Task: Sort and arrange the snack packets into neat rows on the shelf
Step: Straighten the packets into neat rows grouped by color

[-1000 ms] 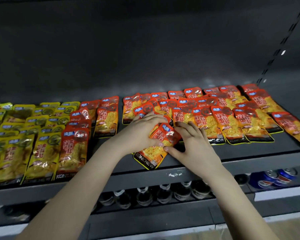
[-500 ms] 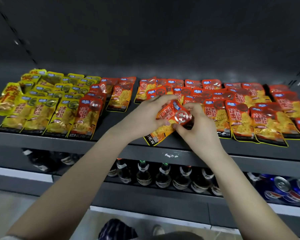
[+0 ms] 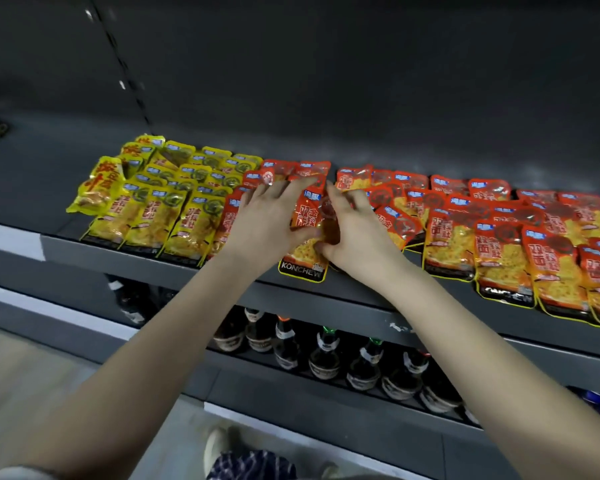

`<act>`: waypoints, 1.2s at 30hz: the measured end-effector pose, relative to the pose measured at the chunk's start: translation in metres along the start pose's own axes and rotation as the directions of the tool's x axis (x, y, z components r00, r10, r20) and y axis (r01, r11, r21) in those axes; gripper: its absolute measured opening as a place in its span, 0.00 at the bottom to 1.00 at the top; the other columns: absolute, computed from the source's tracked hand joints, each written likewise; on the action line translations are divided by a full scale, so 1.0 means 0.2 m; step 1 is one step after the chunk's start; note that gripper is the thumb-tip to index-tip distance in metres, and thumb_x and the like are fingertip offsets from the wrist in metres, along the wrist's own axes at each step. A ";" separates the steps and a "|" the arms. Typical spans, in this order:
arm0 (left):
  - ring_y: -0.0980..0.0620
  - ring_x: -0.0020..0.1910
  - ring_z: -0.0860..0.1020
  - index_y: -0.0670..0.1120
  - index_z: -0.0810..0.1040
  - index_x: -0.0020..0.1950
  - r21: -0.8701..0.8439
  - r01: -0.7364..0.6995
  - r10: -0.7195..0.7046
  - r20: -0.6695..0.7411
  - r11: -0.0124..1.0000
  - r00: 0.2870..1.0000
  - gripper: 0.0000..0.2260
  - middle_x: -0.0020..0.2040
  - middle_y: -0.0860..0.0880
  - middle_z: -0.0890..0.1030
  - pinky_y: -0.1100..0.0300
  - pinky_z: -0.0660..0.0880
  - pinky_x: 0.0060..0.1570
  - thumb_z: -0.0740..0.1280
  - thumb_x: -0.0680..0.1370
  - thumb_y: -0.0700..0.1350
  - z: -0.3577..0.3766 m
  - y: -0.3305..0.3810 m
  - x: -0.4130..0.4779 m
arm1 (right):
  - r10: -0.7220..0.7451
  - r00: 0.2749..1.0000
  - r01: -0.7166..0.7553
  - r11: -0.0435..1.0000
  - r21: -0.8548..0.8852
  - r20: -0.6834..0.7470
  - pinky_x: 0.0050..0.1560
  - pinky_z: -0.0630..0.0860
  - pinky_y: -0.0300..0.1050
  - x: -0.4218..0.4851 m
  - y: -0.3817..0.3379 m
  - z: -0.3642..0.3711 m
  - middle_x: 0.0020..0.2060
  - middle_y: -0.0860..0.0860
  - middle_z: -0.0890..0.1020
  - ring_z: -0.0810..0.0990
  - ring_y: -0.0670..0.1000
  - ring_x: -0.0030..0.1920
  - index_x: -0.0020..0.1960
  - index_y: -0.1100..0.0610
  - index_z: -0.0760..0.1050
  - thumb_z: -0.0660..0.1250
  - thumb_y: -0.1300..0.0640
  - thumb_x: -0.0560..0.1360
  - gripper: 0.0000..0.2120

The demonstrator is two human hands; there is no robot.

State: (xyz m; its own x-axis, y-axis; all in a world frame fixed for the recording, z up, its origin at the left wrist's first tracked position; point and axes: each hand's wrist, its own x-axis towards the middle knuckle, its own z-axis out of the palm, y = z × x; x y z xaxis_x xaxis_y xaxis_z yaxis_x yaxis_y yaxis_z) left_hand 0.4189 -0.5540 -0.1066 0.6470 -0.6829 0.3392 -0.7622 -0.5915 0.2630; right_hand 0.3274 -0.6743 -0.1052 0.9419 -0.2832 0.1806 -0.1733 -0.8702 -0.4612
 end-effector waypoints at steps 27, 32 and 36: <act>0.48 0.77 0.43 0.49 0.50 0.78 0.053 -0.180 0.133 0.482 0.982 0.866 0.41 0.78 0.55 0.45 0.44 0.42 0.74 0.65 0.72 0.63 0.00 -0.42 0.27 | 0.173 0.964 -0.189 0.980 0.062 0.200 0.68 0.52 0.34 0.31 -0.02 0.10 0.76 0.51 0.54 0.54 0.49 0.75 0.77 0.55 0.46 0.71 0.53 0.72 0.44; 0.46 0.76 0.38 0.53 0.48 0.78 0.074 -0.263 0.201 0.460 0.962 0.865 0.41 0.78 0.53 0.39 0.44 0.39 0.73 0.62 0.73 0.66 0.01 -0.45 0.29 | 0.215 0.957 -0.223 0.975 0.021 0.196 0.69 0.54 0.36 0.30 -0.02 0.11 0.75 0.53 0.58 0.58 0.50 0.74 0.77 0.57 0.43 0.73 0.51 0.70 0.48; 0.45 0.76 0.39 0.57 0.47 0.77 0.039 -0.277 0.225 0.481 0.960 0.847 0.40 0.78 0.52 0.40 0.43 0.39 0.73 0.63 0.72 0.67 0.01 -0.46 0.30 | 0.214 0.936 -0.220 0.975 -0.009 0.280 0.72 0.60 0.45 0.27 0.01 0.09 0.75 0.52 0.56 0.59 0.49 0.74 0.76 0.55 0.40 0.74 0.51 0.68 0.52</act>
State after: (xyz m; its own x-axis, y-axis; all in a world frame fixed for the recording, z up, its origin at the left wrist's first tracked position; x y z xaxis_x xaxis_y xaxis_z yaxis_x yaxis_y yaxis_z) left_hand 0.5281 -0.5416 -0.1113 0.3866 -0.9180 -0.0880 -0.9103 -0.3952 0.1235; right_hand 0.3836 -0.6833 -0.1126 0.9251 -0.3382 -0.1724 -0.3787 -0.7902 -0.4819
